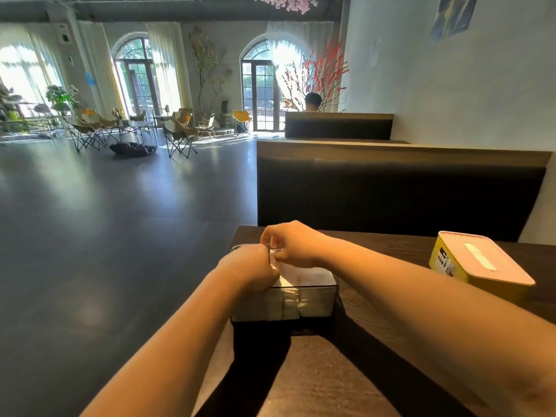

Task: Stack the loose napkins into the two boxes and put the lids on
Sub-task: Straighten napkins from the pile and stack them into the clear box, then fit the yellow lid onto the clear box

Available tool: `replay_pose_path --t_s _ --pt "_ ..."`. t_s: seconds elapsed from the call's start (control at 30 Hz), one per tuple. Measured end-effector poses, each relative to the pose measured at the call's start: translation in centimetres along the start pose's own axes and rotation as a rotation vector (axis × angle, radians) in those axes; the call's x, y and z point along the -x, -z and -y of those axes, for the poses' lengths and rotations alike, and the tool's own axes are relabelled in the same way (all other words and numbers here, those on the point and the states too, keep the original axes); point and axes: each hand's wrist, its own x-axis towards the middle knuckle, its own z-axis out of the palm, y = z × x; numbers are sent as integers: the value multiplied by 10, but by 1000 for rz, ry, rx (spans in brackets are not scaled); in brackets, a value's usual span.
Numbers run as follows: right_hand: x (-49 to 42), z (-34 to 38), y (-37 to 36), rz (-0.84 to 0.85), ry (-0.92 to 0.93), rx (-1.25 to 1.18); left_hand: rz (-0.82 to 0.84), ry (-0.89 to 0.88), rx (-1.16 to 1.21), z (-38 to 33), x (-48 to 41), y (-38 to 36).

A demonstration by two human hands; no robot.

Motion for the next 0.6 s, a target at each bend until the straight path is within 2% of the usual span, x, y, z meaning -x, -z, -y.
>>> replay_pose_path --t_s 0.17,0.37,0.47,0.6 --pt "19 -4 5 -140 -3 -32 -27 62 -63 -4 2 2" --pt "62 -15 23 -224 -114 -125 -266 123 -278 -35 30 8" --pt "101 -24 31 -238 -154 -150 -333 33 -191 -69 48 1" --pt "158 -43 35 -290 -241 -161 -250 -126 24 -121 71 -24"
